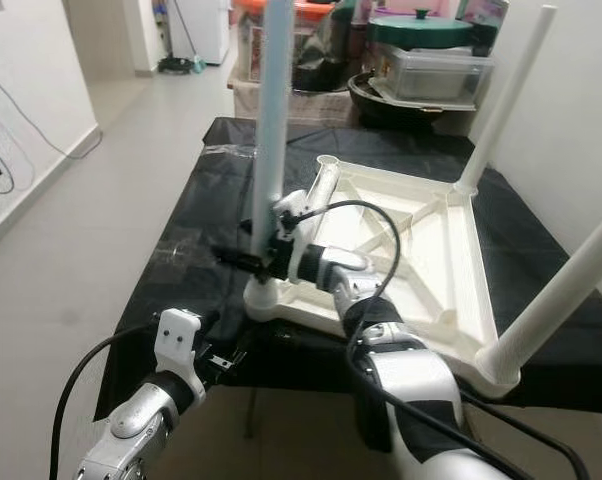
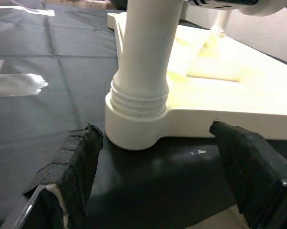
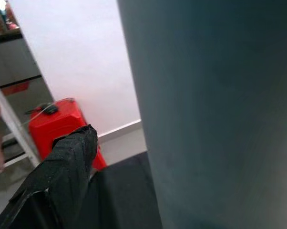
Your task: Building children table
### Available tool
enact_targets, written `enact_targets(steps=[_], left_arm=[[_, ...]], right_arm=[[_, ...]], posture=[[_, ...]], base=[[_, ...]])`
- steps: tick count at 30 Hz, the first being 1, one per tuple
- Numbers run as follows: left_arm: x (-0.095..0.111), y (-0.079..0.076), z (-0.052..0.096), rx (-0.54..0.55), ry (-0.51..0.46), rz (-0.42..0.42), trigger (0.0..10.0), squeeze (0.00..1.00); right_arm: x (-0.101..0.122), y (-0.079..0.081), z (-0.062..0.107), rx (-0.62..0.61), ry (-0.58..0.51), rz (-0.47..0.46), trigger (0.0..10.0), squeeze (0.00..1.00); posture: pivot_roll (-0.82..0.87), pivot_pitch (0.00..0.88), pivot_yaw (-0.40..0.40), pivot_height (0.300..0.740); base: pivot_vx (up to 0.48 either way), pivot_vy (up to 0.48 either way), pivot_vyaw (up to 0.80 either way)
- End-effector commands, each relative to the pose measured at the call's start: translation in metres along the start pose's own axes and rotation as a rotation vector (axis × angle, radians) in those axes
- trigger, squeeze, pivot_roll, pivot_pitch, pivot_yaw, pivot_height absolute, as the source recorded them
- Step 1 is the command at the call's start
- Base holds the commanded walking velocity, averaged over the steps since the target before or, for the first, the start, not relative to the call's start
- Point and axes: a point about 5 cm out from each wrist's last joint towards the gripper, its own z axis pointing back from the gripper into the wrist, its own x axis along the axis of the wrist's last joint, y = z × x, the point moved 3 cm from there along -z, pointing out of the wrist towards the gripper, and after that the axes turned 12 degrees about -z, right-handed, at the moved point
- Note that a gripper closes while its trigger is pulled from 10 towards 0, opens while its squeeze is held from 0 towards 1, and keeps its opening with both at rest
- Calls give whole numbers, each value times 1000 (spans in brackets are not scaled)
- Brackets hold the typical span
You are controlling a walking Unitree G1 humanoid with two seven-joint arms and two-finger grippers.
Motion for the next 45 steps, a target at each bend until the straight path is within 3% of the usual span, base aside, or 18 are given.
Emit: enact_targets(steps=[1,2,3,4,8,11,15,16,18,19,25,34,35,36,37,40,41,45], left_arm=[[0,-2,1,-2,2,1,10000,0],[0,-2,1,-2,2,1,10000,0],[0,-2,1,-2,2,1,10000,0],[0,-2,1,-2,2,1,10000,0],[0,-1,1,0,3,1,10000,0],[0,0,1,-2,4,2,10000,0],[0,0,1,-3,4,2,10000,0],[-1,1,1,-4,5,0,10000,0],[-1,1,1,-4,5,0,10000,0],[-1,1,0,-5,5,0,10000,0],[-1,2,-1,-5,6,-2,10000,0],[-1,2,-1,-4,5,1,10000,0],[-1,2,-1,-3,5,2,10000,0],[-1,2,-1,-3,5,2,10000,0],[0,2,-1,-3,4,2,10000,0],[0,2,-1,-4,4,3,10000,0],[0,2,-1,-4,4,3,10000,0],[0,2,-1,-4,4,3,10000,0]], right_arm=[[0,6,-8,21,16,29,10000,0],[0,4,-10,-15,3,41,1176,0],[0,4,-10,-15,3,41,1176,0],[1,1,-11,-58,-11,47,0,0],[2,-9,-10,-205,-66,50,0,0],[5,-32,4,-484,-199,10,0,0],[6,-39,11,-582,-241,-4,0,0],[8,-61,42,-941,-366,-33,0,0],[8,-61,42,-941,-366,-33,0,0],[8,-68,57,-1081,-408,-35,0,0],[-5,-69,92,-1481,-561,-128,0,0],[-13,-62,80,-1504,-552,-153,0,0],[-12,-60,72,-1432,-530,-137,10000,0],[-12,-59,66,-1381,-514,-126,10000,0],[-10,-57,60,-1325,-512,-110,10000,1000],[-9,-55,55,-1280,-516,-95,10000,1000],[-4,-54,53,-1219,-520,-61,10000,0],[3,-52,49,-1083,-516,-34,10000,0]], posture=[[185,0,-101,740],[186,0,-99,740],[186,0,-99,740],[183,0,-100,740],[176,0,-92,740],[167,0,-84,740],[165,0,-82,740],[159,0,-78,740],[159,0,-78,740],[159,0,-78,740],[156,0,-75,740],[147,0,-73,740],[144,0,-71,740],[143,0,-70,740],[143,0,-69,740],[143,0,-69,740],[143,0,-71,740],[144,0,-74,740]], base=[[0,0,0],[0,0,0],[0,0,0],[0,0,0],[0,0,0],[0,0,0],[0,0,0],[0,0,0],[0,0,0],[0,0,0],[0,0,0],[0,0,0],[0,0,0],[0,0,0],[0,0,0],[0,0,0],[0,0,0],[0,0,0]])
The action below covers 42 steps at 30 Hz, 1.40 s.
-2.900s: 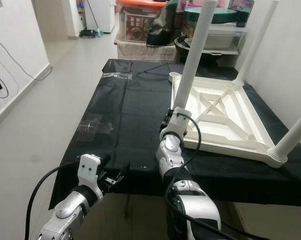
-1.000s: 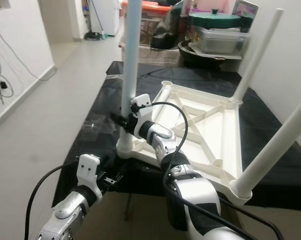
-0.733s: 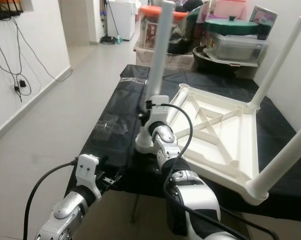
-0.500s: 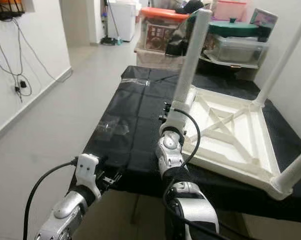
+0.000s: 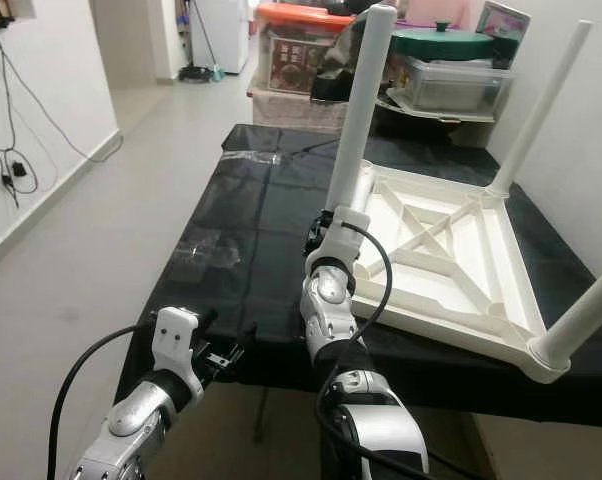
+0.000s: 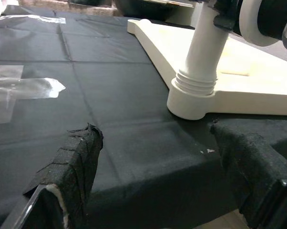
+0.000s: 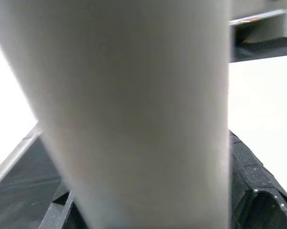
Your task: Building children table
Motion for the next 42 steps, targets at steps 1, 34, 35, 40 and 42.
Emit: enact_targets(steps=[1,34,35,40,42], left_arm=[[-1,-1,-1,-4,7,7,10000,0],[-8,-4,0,-11,19,5,10000,0],[-8,-4,0,-11,19,6,10000,0],[-8,-3,0,-12,18,8,10000,0],[-8,-3,0,-15,18,9,10000,0]], right_arm=[[3,7,-2,179,35,4,10000,0],[-33,55,25,908,510,180,0,0],[-32,44,13,710,458,165,0,0],[-23,3,-5,263,312,155,0,0],[-11,-40,-5,-121,153,152,0,0]], posture=[[143,0,-73,740],[160,0,-97,740],[155,0,-92,740],[147,0,-85,740],[142,0,-83,740]], base=[[0,0,0],[0,0,0],[0,0,0],[0,0,0],[0,0,0]])
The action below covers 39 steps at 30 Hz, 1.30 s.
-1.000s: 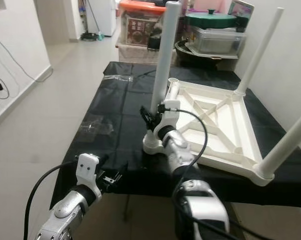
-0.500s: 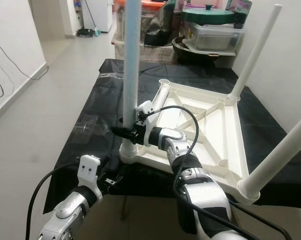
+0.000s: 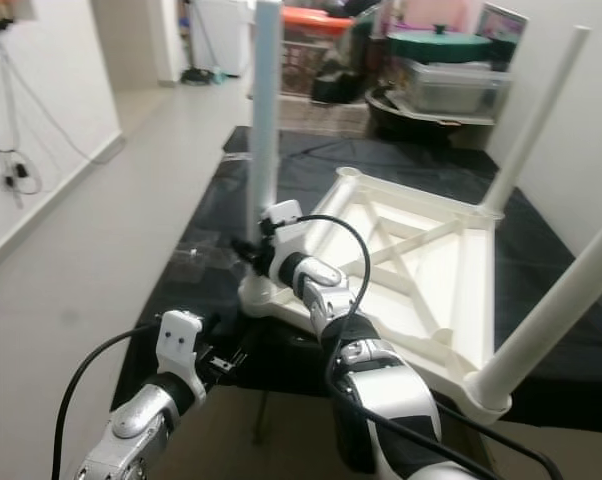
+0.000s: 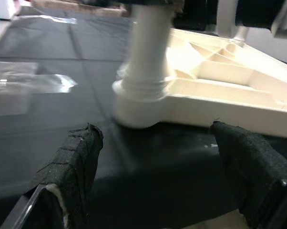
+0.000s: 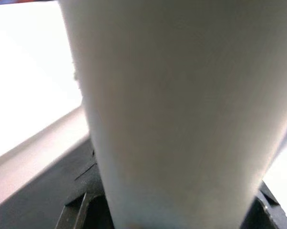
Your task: Building children table
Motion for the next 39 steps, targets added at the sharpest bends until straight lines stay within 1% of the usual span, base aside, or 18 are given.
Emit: enact_targets(steps=[1,2,4,10,11,12,13,14,15,18,19,20,25,31,32,34,36,39], left_arm=[[-2,1,1,-2,7,1,10000,0],[-2,1,0,-3,6,1,10000,0],[-2,0,0,-3,6,0,10000,0],[-1,1,-1,0,3,-4,10000,0],[-1,1,-1,0,3,-4,10000,0],[-1,1,-1,0,3,-4,10000,0],[-1,1,-1,-1,3,-3,10000,0],[-1,1,-1,-2,3,-3,10000,0],[-1,1,-1,-2,3,-2,10000,0],[-1,1,-1,-3,3,-2,10000,0],[-1,1,-1,-2,3,-1,10000,0],[-1,2,-1,-1,3,0,10000,0],[-1,3,-1,1,2,-1,10000,0],[0,2,-2,-2,0,-3,10000,0],[0,2,-2,-1,-1,-4,10000,0],[0,2,-2,0,-1,-5,10000,0],[0,2,-2,1,-1,-6,10000,0],[0,2,-3,0,-1,-7,10000,0]], right_arm=[[-1,-57,15,-362,-65,-37,0,0],[-4,-66,23,-484,-104,-63,0,0],[-12,-66,31,-563,-121,-111,0,0],[-23,-52,34,-577,-118,-152,0,0],[-26,-43,31,-537,-104,-180,2745,0],[-26,-43,31,-537,-104,-180,2745,0],[-28,-34,28,-482,-102,-191,10000,0],[-28,-28,26,-444,-102,-196,10000,0],[-27,-24,25,-420,-106,-189,10000,1000],[-25,-25,25,-417,-119,-183,10000,1000],[-17,-26,26,-412,-160,-174,10000,247],[-12,-27,25,-403,-179,-171,10000,0],[14,-6,15,-82,-254,-134,10000,0],[17,1,8,216,-108,-180,10000,0],[15,13,11,420,-11,-179,10000,0],[13,19,14,511,39,-170,10000,0],[6,32,21,669,132,-111,10000,0],[-2,40,26,769,200,-46,10000,0]], posture=[[142,0,-83,740],[141,0,-81,740],[145,0,-86,740],[144,0,-85,740],[142,0,-83,740],[142,0,-83,740],[139,0,-80,740],[139,0,-80,740],[139,0,-78,740],[139,0,-81,740],[142,0,-83,740],[142,0,-83,740],[145,0,-81,740],[146,0,-85,740],[147,0,-84,740],[147,0,-83,740],[147,0,-81,740],[150,0,-80,740]], base=[[0,0,0],[0,0,0],[0,0,0],[0,0,0],[0,0,0],[0,0,0],[0,0,0],[0,0,0],[0,0,0],[0,0,0],[0,0,0],[0,0,0],[0,0,0],[0,0,0],[0,0,0],[0,0,0],[0,0,0],[0,0,0]])
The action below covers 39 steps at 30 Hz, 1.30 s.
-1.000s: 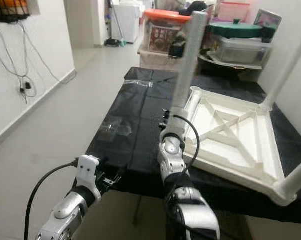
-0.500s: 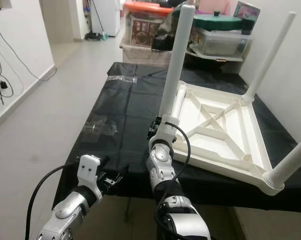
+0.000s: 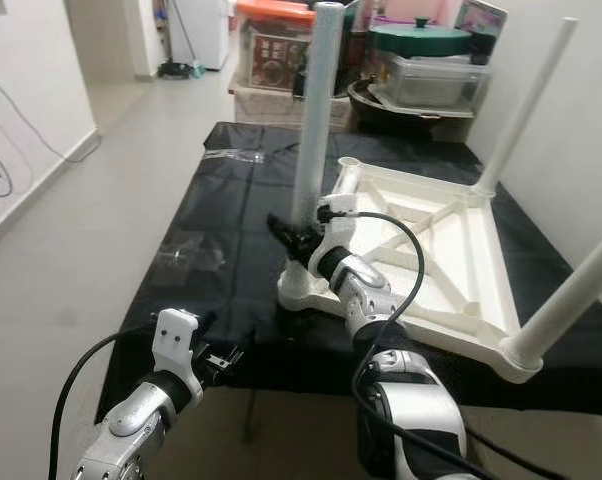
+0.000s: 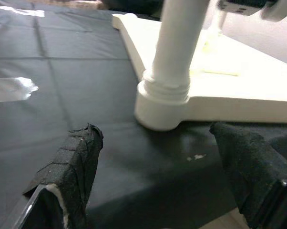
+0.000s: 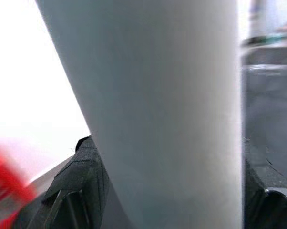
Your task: Building children table
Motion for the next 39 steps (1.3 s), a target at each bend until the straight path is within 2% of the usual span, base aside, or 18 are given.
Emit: enact_targets(steps=[1,4,12,13,14,16,18,19,20,21,22,24,27,29,31,35,36,39], left_arm=[[-2,-1,-1,-5,5,-1,10000,0],[-2,-1,-1,-5,5,-4,10000,0],[-2,-1,-1,-3,5,-5,10000,0],[-1,0,-1,-2,6,-7,10000,0],[-1,0,0,-2,6,-8,10000,0],[-1,0,0,-2,6,-8,10000,0],[-1,1,0,-1,8,-7,10000,0],[-1,1,0,-1,8,-7,10000,0],[-1,1,0,-2,9,-5,10000,0],[-1,1,0,-2,9,-4,10000,0],[-1,1,0,-2,9,-4,10000,0],[-1,0,0,-5,10,-2,10000,0],[-1,0,-1,-6,11,-1,10000,0],[-1,0,-1,-6,10,0,10000,0],[-1,0,-1,-6,10,0,10000,0],[-1,0,-1,-4,9,2,10000,0],[-1,0,-1,-4,9,3,10000,0],[-1,0,-1,-5,10,6,10000,0]], right_arm=[[-18,15,-9,98,99,-10,10000,0],[-27,30,-13,245,197,24,10000,0],[-21,36,-17,293,189,-6,10000,0],[-17,40,-21,310,172,-10,0,0],[-14,36,-27,217,130,9,0,0],[-14,36,-27,217,130,9,0,0],[-6,7,-26,-123,9,22,0,0],[-6,7,-26,-123,9,22,0,0],[-2,-15,-16,-354,-53,29,0,0],[0,-29,-7,-493,-88,33,0,0],[0,-29,-7,-493,-88,33,0,0],[7,-65,32,-881,-211,32,0,0],[9,-73,46,-988,-248,35,0,0],[5,-85,77,-1220,-356,-18,0,0],[5,-85,77,-1220,-356,-18,0,0],[-7,-85,92,-1346,-416,-89,0,0],[-11,-81,88,-1329,-409,-87,10000,0],[-14,-74,74,-1250,-404,-86,10000,0]], posture=[[150,0,-80,740],[155,0,-82,740],[161,0,-82,740],[166,0,-87,740],[167,0,-89,740],[167,0,-89,740],[161,0,-83,740],[161,0,-83,740],[154,0,-76,740],[154,0,-76,740],[154,0,-76,740],[148,0,-73,740],[148,0,-73,740],[152,0,-74,740],[152,0,-74,740],[142,0,-70,740],[137,0,-66,740],[136,0,-67,740]], base=[[0,0,0],[0,0,0],[0,0,0],[0,0,0],[0,0,0],[0,0,0],[0,0,0],[0,0,0],[0,0,0],[0,0,0],[0,0,0],[0,0,0],[0,0,0],[0,0,0],[0,0,0],[0,0,0],[0,0,0],[0,0,0]])
